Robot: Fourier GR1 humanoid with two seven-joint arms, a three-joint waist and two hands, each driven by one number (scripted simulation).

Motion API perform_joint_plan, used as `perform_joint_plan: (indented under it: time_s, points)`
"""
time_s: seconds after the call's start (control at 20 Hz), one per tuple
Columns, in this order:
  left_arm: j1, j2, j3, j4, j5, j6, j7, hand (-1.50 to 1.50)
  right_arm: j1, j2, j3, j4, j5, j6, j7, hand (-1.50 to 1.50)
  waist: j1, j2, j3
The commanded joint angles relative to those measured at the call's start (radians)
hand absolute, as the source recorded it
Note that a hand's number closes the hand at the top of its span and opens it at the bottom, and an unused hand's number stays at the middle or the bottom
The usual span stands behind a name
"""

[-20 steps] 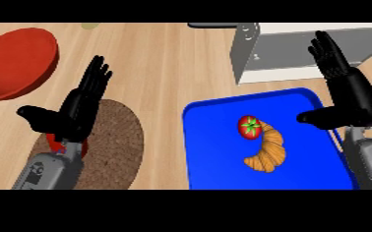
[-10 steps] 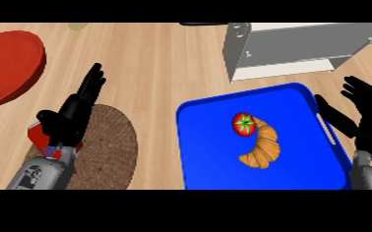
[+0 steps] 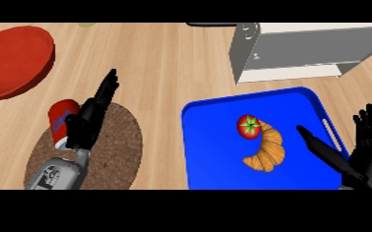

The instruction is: Pick the tomato from the tray and place it in the tiered shelf

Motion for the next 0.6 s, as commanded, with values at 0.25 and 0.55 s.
perform_joint_plan:
  time_s: [0.25, 0.55]
  points:
    - [-0.04, -0.045, -0.002, 0.039, -0.041, 0.014, 0.016, 0.0, 0.077, -0.212, 0.171, -0.285, 0.222, 0.127, 0.463, -1.5, 0.008, 0.001, -0.002]
    - [-0.056, -0.049, 0.0, 0.045, -0.04, -0.003, 0.024, 0.0, -0.063, -0.334, 0.271, -0.434, 0.361, 0.29, 0.901, -1.5, 0.018, 0.003, -0.006]
